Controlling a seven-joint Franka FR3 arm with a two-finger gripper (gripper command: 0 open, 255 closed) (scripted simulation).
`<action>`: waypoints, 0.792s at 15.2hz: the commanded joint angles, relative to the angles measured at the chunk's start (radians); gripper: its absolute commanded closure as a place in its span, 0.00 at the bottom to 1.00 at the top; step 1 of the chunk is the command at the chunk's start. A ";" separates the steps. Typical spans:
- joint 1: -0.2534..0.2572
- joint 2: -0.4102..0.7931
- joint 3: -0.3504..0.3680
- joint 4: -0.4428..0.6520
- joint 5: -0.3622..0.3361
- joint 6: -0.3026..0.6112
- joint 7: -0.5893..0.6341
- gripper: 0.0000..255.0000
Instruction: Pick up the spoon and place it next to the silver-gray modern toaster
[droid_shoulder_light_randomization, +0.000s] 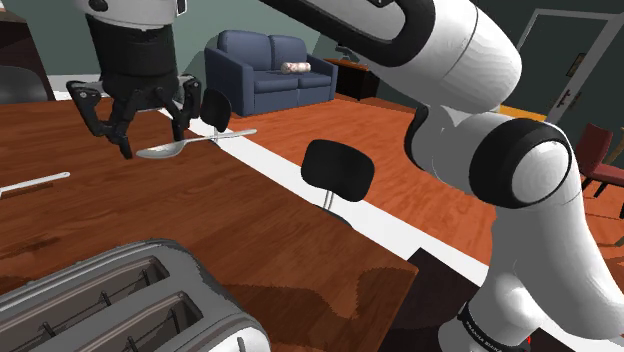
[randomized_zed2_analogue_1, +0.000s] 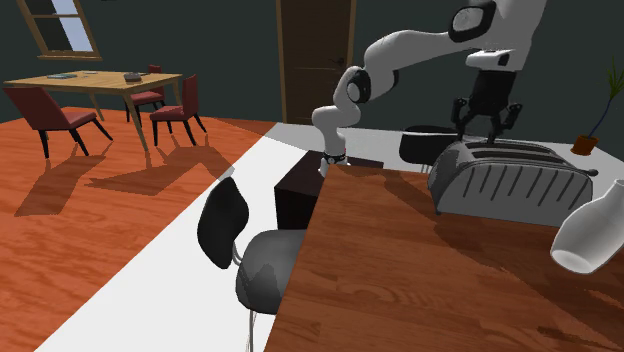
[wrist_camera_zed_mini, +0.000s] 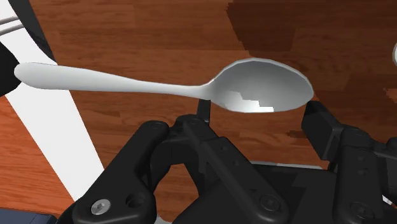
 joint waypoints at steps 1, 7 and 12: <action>0.022 0.000 0.007 -0.015 0.001 0.012 0.024 1.00; -0.049 -0.118 0.026 -0.308 0.036 0.179 0.058 1.00; -0.077 -0.160 0.031 -0.446 0.048 0.273 0.073 1.00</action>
